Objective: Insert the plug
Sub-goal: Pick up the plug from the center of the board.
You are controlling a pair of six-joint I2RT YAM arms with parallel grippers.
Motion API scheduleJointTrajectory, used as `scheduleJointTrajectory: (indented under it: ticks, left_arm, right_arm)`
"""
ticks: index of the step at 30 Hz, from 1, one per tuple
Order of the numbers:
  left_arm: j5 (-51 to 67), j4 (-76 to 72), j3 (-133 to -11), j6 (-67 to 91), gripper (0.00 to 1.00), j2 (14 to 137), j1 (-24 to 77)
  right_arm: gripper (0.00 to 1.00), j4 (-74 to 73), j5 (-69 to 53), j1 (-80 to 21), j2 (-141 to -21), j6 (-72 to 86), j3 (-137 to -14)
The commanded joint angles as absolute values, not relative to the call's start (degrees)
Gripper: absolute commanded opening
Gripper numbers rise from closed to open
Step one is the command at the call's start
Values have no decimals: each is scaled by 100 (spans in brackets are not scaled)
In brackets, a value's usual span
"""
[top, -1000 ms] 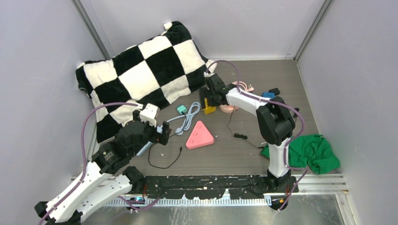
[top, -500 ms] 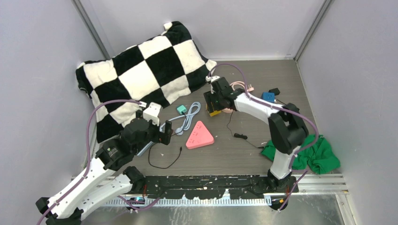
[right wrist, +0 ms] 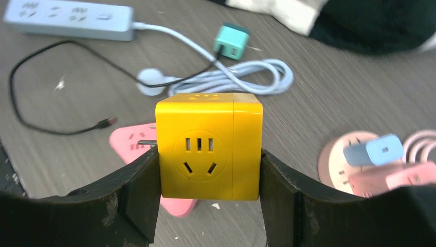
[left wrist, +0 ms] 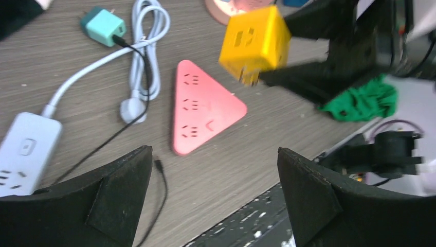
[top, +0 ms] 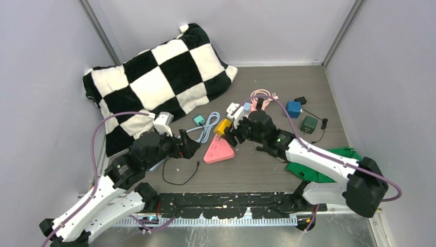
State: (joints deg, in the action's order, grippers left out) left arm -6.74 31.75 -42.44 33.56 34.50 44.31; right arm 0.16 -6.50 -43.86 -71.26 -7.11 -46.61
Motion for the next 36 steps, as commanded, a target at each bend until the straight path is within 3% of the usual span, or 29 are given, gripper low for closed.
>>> scheduleJointTrajectory:
  ticks: [1,15,24,27,34,36]
  left_arm:
    - [-256,2586,-4294,4147,92,3419,4403]
    - [1056,1920,-4434,4834,94,4184,4403]
    - [1017,1559,-4147,4992,93,4036,4403]
    - [1094,1424,-4124,4995,85,4024,4403]
    - [1618,712,-3919,4892,52,4006,4403]
    - [1723,487,-3821,4805,40,3948,4403]
  right_arm:
    - [54,903,-631,-4975,-6376,-1629,-4430]
    - [54,1059,313,-6410,-5919,-2357,-4413]
    - [54,1204,445,-6758,-5835,-2454,-4297]
    - [54,1264,457,-6795,-5780,-2438,-4247]
    - [58,1239,588,-6815,-5705,-1939,-4271]
    - [64,1248,674,-6813,-5635,-1585,-4264]
